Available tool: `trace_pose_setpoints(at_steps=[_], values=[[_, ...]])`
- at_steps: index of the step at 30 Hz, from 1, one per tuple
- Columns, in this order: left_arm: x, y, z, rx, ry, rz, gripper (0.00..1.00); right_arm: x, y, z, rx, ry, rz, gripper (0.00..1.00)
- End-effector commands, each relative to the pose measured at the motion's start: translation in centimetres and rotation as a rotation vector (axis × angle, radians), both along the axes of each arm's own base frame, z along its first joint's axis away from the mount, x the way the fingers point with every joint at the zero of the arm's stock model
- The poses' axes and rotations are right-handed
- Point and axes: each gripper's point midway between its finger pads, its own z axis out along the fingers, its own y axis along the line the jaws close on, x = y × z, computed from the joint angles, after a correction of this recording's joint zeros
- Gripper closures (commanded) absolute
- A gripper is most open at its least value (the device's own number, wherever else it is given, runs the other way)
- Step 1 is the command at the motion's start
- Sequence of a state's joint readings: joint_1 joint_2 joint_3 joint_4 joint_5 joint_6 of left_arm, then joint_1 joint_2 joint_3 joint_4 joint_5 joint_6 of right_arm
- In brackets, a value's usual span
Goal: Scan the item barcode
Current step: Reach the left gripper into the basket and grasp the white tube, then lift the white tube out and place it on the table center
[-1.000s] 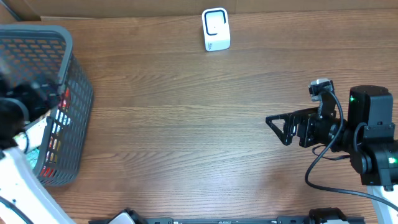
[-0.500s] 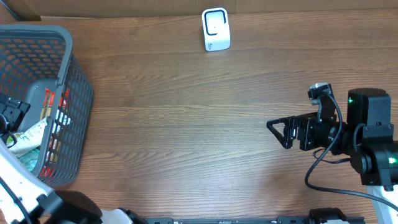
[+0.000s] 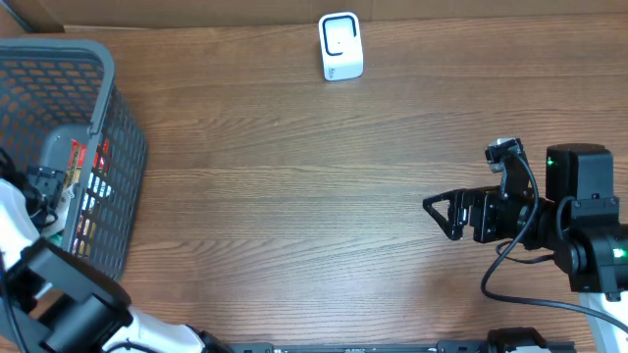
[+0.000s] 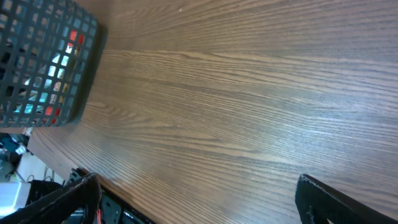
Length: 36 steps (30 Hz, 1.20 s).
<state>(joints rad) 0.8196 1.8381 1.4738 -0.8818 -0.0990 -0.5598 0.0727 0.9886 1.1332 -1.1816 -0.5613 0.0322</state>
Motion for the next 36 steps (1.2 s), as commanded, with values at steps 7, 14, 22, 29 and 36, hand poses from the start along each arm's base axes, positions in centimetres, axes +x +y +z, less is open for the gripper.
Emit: trace_pose_setpoints(at_steps=[7,14,22,29,36], values=[[0.2,0.0,-6.4,-0.073,0.098,-0.002,0.2,0.0,-0.1,0.5,-0.013,-0.018,0.002,0.0],[0.5,-1.5,-8.4,-0.163,0.104,-0.033,0.96,-0.1,-0.1,0.4,-0.014,-0.012,0.002,0.0],[3.7,-1.4,-3.2,-0.152,-0.033,-0.172,0.96,-0.1,-0.1,0.4,-0.014,-0.013,0.002,0.0],[6.8,-1.5,7.6,-0.02,-0.204,-0.325,0.96,-0.1,-0.1,0.5,-0.014,-0.015,0.002,0.0],[7.6,-3.6,20.6,0.233,-0.381,-0.435,0.96,0.0,-0.1,0.5,-0.014,-0.018,0.002,0.0]])
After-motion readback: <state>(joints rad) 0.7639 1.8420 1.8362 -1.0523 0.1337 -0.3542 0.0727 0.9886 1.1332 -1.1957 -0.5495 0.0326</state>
